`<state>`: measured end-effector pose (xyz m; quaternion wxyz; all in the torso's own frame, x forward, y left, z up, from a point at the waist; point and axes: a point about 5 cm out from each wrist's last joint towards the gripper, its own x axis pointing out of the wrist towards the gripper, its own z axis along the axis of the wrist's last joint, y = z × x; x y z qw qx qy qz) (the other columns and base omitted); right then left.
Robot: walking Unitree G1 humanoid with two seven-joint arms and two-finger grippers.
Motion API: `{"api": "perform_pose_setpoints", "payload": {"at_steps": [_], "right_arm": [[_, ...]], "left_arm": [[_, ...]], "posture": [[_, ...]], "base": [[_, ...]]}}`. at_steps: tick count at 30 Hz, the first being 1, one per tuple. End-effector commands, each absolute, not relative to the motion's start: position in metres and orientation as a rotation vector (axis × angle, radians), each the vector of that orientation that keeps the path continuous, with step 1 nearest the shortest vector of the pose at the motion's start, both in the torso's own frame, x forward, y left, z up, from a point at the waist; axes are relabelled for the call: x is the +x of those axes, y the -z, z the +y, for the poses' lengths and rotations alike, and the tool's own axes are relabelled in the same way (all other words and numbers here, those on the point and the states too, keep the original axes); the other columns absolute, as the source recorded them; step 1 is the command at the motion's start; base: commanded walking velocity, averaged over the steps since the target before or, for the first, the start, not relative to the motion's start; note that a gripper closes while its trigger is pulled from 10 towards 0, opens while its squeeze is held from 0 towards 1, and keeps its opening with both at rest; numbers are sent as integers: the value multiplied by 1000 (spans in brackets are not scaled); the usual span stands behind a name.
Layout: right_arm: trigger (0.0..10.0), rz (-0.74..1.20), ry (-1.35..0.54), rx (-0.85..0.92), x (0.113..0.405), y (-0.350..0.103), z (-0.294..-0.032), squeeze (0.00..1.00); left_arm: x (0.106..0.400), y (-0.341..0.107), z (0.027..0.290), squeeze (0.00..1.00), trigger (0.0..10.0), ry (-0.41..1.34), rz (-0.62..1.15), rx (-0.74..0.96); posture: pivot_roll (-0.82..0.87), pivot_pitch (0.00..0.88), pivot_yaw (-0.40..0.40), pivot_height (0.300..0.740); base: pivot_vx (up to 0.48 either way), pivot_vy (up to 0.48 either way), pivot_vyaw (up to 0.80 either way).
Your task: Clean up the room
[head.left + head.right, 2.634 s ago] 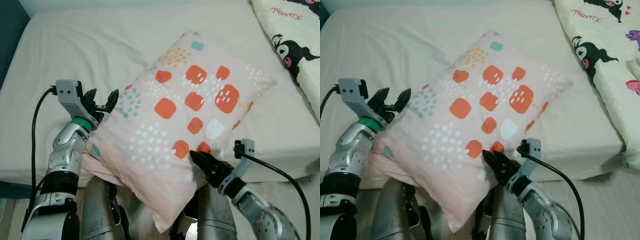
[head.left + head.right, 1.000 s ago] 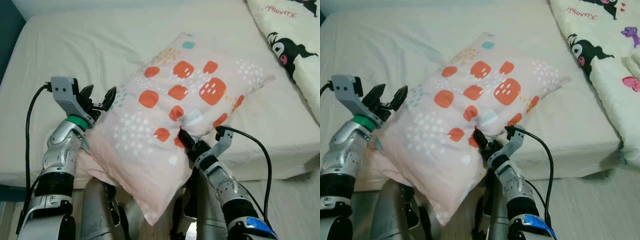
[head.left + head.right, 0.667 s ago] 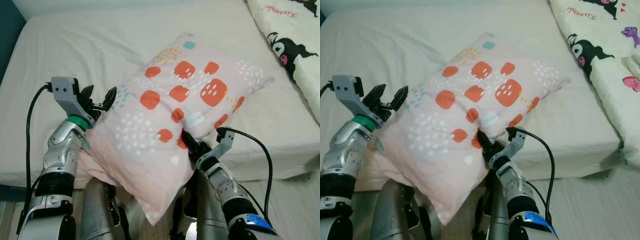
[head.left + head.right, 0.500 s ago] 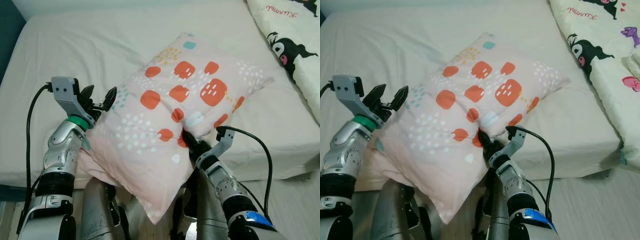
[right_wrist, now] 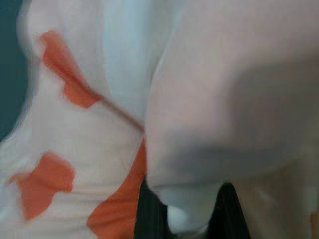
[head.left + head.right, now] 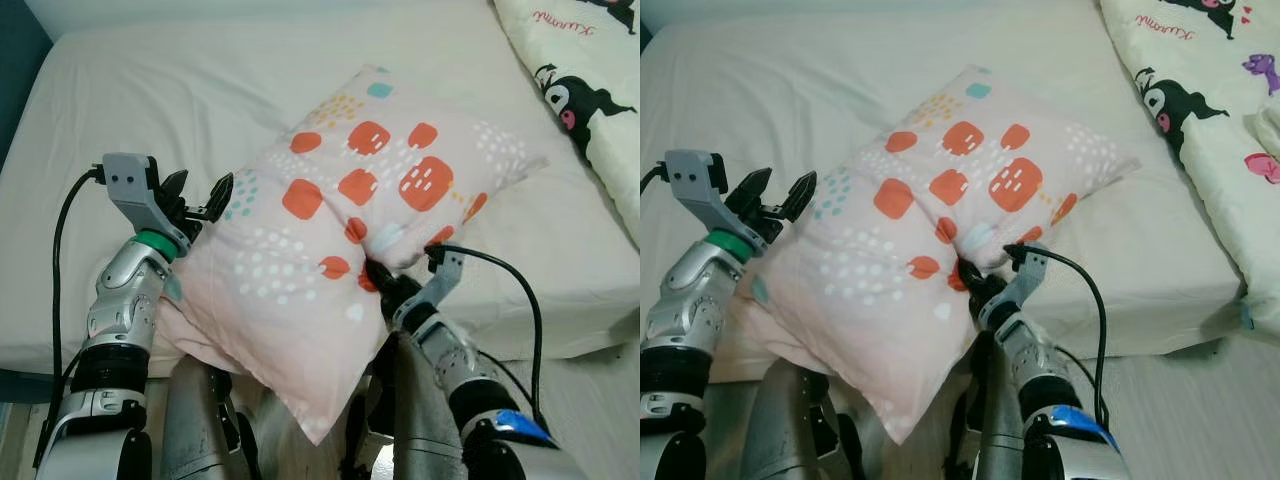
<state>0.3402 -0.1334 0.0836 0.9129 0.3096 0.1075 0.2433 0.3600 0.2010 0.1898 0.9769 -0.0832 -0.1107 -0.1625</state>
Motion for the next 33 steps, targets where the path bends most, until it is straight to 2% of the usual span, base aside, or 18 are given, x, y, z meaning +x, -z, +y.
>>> {"api": "perform_pose_setpoints", "payload": {"at_steps": [1,3,5,7,11,12,14,16,20,22,23,24,25,27,29,30,32,33], "right_arm": [[0,215,-652,647,335,-100,-127,0],[0,131,-738,630,327,-135,-150,0],[0,131,-738,630,327,-135,-150,0],[0,113,-771,540,315,-154,-181,0],[0,149,-783,438,304,-158,-201,0],[0,201,-733,354,290,-152,-230,0],[0,201,-733,354,290,-152,-230,0],[0,208,-646,306,275,-154,-262,0],[0,229,-551,261,268,-158,-282,0],[0,219,-373,213,266,-162,-312,0],[0,219,-373,213,266,-162,-312,0],[0,195,-208,172,269,-166,-335,0],[0,195,-208,172,269,-166,-335,0],[0,154,-16,144,269,-175,-361,0],[0,154,-16,144,269,-175,-361,0],[0,174,-41,139,273,-169,-349,0],[0,217,-102,124,276,-158,-330,0],[235,238,-106,106,277,-153,-323,0]], "left_arm": [[359,-185,206,0,10000,311,-204,-163],[359,-185,208,0,10000,305,-207,-166],[359,-185,208,0,10000,305,-207,-166],[359,-184,208,0,10000,303,-205,-170],[360,-183,206,0,10000,305,-203,-174],[361,-184,203,0,10000,312,-205,-178],[361,-184,203,0,10000,312,-205,-178],[363,-186,201,0,10000,327,-205,-177],[364,-186,200,0,10000,335,-204,-175],[364,-187,200,0,10000,344,-202,-174],[364,-187,200,0,10000,344,-202,-174],[365,-187,198,0,10000,358,-193,-174],[365,-187,198,0,10000,358,-193,-174],[367,-182,192,0,10000,398,-149,-174],[367,-182,192,0,10000,398,-149,-174],[367,-159,178,0,10000,495,5,-157],[364,-138,169,0,10000,547,137,-159],[363,-130,168,176,10000,554,193,-165]], "posture": [[73,234,52,552],[69,233,54,552],[69,233,54,552],[53,226,59,552],[50,224,60,552],[51,222,61,552],[51,222,61,552],[56,219,71,552],[57,219,76,552],[57,221,80,552],[57,221,80,552],[58,221,84,552],[58,221,84,552],[55,227,87,552],[55,227,87,552],[54,235,85,552],[52,235,84,552],[51,235,84,552]], "base": [[0,0,0],[0,0,0],[0,0,0],[0,0,0],[0,0,0],[0,0,0],[0,0,0],[0,0,0],[0,0,0],[0,0,0],[0,0,0],[0,0,0],[0,0,0],[0,0,0],[0,0,0],[0,0,0],[0,0,0],[0,0,0]]}}
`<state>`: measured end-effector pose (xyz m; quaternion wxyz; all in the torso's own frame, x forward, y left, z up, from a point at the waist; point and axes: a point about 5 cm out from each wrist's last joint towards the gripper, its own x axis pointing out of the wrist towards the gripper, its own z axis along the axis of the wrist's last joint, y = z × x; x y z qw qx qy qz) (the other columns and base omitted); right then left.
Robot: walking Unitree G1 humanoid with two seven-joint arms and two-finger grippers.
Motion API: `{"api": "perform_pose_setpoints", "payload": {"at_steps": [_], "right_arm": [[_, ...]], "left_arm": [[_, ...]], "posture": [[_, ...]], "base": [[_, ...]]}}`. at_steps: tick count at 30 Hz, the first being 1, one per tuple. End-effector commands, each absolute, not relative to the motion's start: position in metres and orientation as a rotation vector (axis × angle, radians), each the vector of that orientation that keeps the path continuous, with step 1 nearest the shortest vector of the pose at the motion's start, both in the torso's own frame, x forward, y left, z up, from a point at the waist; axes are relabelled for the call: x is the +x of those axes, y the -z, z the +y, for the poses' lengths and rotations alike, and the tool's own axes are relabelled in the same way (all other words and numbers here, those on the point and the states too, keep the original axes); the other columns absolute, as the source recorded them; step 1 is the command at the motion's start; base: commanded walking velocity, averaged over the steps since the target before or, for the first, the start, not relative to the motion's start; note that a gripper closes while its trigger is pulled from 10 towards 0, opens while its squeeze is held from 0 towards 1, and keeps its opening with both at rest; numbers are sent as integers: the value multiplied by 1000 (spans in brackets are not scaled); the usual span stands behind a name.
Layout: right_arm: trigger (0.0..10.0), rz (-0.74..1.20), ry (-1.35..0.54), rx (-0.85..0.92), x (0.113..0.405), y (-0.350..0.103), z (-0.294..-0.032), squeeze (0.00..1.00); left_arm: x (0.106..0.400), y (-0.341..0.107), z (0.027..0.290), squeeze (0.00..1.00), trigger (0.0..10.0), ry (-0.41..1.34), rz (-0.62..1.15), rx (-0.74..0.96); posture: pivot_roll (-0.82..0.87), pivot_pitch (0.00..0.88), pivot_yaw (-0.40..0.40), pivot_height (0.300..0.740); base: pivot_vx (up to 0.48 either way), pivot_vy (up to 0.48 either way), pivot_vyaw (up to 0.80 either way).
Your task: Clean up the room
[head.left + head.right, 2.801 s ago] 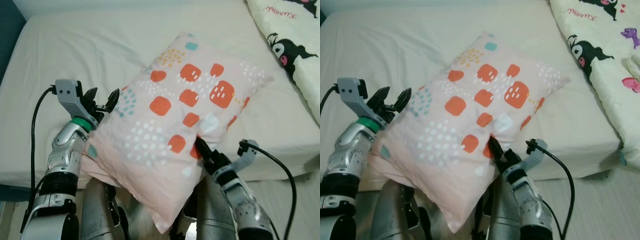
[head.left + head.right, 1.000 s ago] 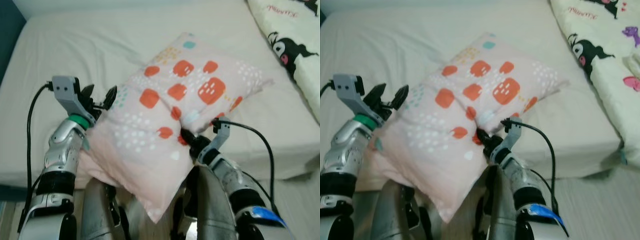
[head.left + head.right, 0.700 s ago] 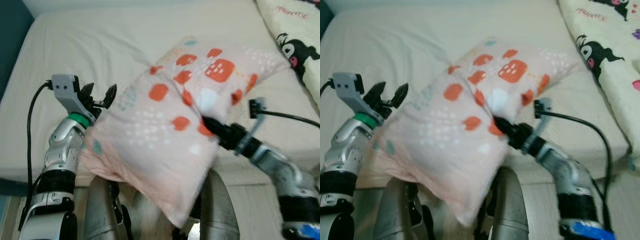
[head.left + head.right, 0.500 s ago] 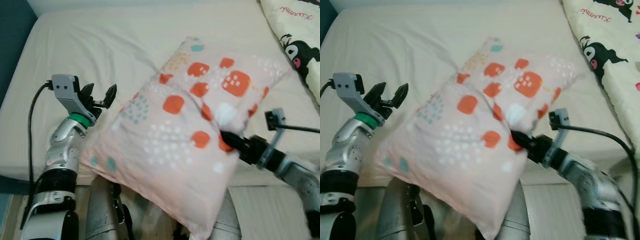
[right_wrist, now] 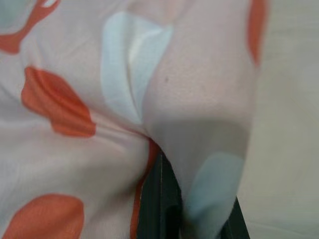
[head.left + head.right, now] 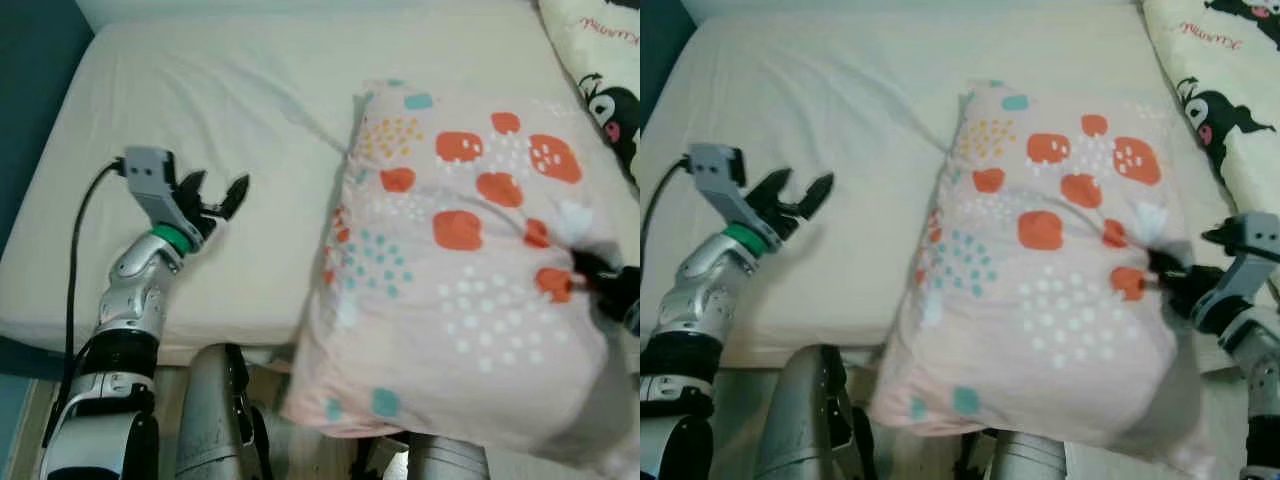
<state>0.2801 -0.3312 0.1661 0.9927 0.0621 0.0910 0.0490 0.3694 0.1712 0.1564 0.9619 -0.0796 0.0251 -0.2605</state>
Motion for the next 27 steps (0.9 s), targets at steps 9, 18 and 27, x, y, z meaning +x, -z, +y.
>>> {"api": "perform_pose_setpoints", "payload": {"at_steps": [9,18,27], "right_arm": [[10000,207,-30,123,279,-117,-266,1000],[10000,207,-55,224,264,-99,-254,1000],[10000,143,-45,331,246,-91,-244,1000]], "left_arm": [[362,-103,180,1000,10000,426,376,-474],[352,-91,191,1000,10000,387,400,-869],[339,-73,161,1000,10000,604,475,-829]], "posture": [[48,242,79,552],[37,247,81,552],[6,259,91,552]], "base": [[0,0,0],[0,0,0],[0,0,0]]}}
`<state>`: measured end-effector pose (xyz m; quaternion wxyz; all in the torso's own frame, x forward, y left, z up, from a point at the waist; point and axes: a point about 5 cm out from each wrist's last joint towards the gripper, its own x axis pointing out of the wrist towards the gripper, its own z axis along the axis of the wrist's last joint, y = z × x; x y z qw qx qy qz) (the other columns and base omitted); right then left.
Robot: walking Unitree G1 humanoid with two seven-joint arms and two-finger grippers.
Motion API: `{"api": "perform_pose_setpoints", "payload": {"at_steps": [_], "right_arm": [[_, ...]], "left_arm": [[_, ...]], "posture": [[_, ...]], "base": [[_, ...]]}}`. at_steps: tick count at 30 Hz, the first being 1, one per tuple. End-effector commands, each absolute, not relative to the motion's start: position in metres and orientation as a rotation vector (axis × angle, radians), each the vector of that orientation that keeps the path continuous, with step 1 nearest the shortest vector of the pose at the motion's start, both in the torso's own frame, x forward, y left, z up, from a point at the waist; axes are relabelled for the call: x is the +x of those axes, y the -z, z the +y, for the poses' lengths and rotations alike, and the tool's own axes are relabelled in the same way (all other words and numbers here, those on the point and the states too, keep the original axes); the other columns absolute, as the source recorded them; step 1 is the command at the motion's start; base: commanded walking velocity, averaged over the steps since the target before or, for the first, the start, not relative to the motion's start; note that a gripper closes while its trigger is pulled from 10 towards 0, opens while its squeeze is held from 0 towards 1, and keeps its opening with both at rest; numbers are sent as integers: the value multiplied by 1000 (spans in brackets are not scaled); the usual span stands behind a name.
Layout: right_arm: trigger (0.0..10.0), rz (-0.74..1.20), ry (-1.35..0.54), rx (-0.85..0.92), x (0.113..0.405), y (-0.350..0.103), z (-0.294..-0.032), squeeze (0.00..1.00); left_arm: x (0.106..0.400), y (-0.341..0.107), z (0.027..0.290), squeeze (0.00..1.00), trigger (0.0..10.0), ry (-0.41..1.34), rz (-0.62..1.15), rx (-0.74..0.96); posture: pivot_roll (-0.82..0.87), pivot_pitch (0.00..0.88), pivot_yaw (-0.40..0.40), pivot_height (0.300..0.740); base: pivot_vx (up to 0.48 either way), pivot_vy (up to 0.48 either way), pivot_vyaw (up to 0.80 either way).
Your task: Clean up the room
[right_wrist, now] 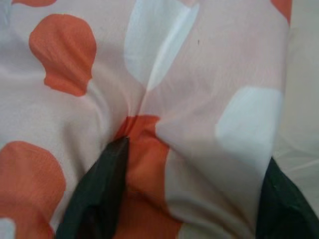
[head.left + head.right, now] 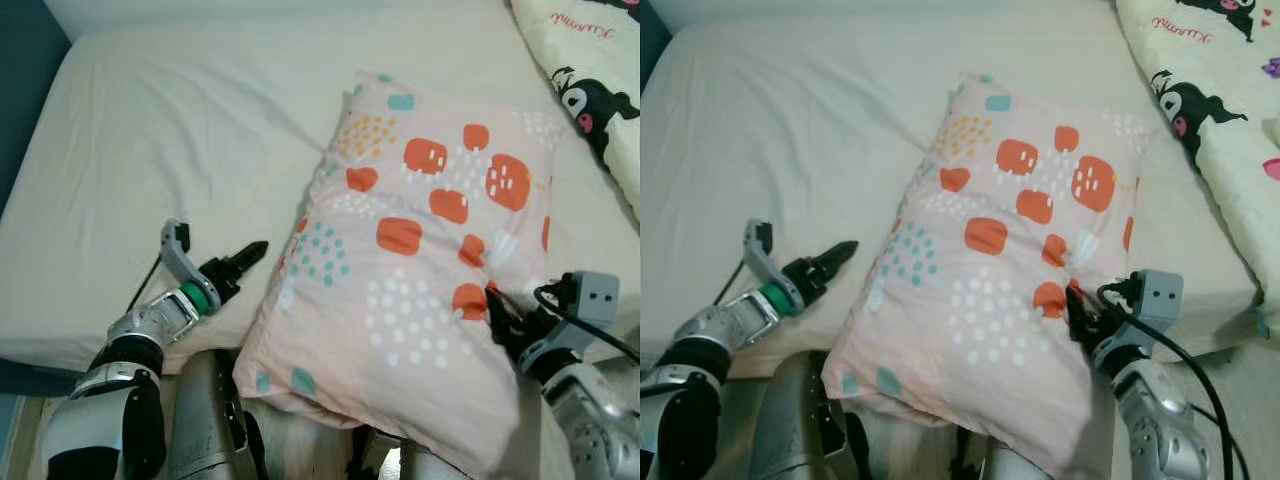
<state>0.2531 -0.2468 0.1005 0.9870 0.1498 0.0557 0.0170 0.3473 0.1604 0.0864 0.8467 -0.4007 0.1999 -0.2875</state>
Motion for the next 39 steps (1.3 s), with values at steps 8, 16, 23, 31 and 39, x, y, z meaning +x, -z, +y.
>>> {"api": "perform_pose_setpoints", "payload": {"at_steps": [8,16,23,31,39], "right_arm": [[10000,116,-104,399,242,-88,-233,1000],[10000,112,-151,497,243,-79,-219,1000],[10000,151,-161,506,243,-62,-212,0],[10000,259,-152,528,240,-33,-202,0],[10000,271,-183,603,254,-24,-185,0]], "left_arm": [[328,-53,148,1000,10000,607,499,-736],[333,-70,132,1000,10000,713,434,-979],[328,-68,126,1000,10000,782,469,-967],[320,-62,119,1000,1098,838,513,-954],[312,-59,109,1000,0,898,554,-1001]], "posture": [[-20,268,89,552],[-12,267,87,552],[-12,267,87,552],[8,265,97,552],[17,261,98,552]], "base": [[0,0,0],[0,0,0],[0,0,0],[0,0,0],[0,0,0]]}}
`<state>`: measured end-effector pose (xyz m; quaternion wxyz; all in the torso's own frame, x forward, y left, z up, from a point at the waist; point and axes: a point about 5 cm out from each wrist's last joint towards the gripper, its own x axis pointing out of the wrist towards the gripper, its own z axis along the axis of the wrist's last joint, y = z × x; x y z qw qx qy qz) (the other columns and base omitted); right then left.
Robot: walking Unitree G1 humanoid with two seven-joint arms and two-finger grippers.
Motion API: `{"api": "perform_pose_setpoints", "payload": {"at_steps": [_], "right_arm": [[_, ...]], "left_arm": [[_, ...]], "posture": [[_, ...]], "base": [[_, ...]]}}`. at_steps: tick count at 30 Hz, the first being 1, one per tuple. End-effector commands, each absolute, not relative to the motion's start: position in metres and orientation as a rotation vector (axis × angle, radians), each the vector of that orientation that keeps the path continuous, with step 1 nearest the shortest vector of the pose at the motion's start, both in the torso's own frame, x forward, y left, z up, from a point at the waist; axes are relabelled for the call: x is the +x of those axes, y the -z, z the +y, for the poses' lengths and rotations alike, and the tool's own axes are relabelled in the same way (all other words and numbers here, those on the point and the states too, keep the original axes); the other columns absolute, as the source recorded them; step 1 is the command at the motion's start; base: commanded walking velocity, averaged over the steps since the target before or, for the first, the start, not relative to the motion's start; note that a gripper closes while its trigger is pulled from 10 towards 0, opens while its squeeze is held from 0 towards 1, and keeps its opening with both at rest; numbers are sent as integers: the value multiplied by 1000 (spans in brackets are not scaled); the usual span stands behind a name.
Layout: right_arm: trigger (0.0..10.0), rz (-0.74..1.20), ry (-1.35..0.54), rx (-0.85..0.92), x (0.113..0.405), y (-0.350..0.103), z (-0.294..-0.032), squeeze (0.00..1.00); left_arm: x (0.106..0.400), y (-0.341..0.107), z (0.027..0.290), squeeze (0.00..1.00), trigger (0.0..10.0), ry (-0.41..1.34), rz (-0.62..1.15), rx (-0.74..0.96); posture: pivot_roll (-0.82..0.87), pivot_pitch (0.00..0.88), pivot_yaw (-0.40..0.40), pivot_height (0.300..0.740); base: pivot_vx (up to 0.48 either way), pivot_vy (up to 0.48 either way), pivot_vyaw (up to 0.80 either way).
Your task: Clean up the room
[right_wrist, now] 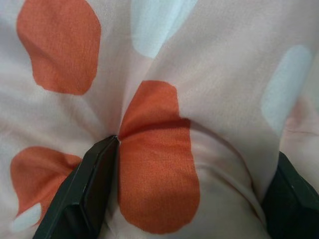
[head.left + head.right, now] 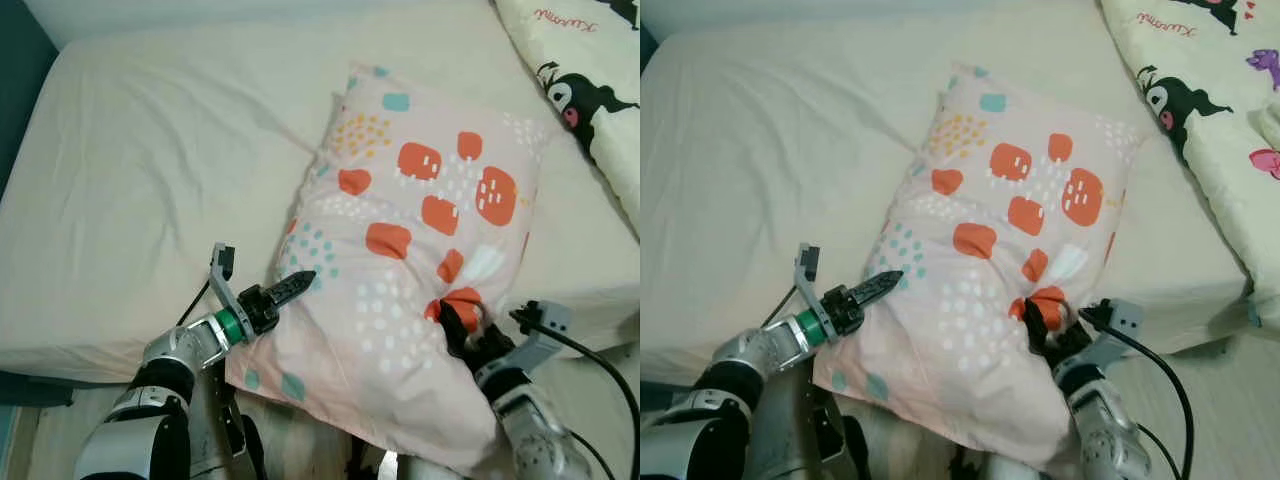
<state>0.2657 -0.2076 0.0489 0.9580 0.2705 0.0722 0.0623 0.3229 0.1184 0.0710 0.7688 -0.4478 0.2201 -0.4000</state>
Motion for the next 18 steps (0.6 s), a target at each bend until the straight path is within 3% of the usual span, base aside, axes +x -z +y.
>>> {"api": "perform_pose_setpoints", "payload": {"at_steps": [1,2,3,4,10,16,17,18], "right_arm": [[10000,281,-197,615,257,-22,-180,0],[9020,294,-211,607,260,-20,-175,0],[9020,294,-211,607,260,-20,-175,0],[275,297,-226,600,264,-20,-169,0],[0,256,-267,600,275,-27,-160,0],[0,246,-272,597,277,-28,-161,0],[0,244,-274,596,277,-28,-162,0],[0,240,-275,593,277,-29,-162,0]], "left_arm": [[310,-59,106,1000,0,912,557,-1005],[309,-59,103,1000,0,928,558,-995],[309,-59,103,1000,0,928,558,-995],[307,-58,99,1000,0,952,560,-961],[303,-54,88,1000,0,981,549,-774],[306,-55,86,973,0,952,523,-743],[307,-56,85,871,0,946,516,-737],[309,-57,86,694,0,940,509,-733]], "posture": [[19,258,96,552],[23,256,93,552],[23,256,93,552],[24,256,92,552],[22,245,92,552],[19,241,93,552],[19,241,93,552],[18,242,93,552]], "base": [[0,0,0],[0,0,0],[0,0,0],[0,0,0],[0,0,0],[0,0,0],[0,0,0],[0,0,0]]}}
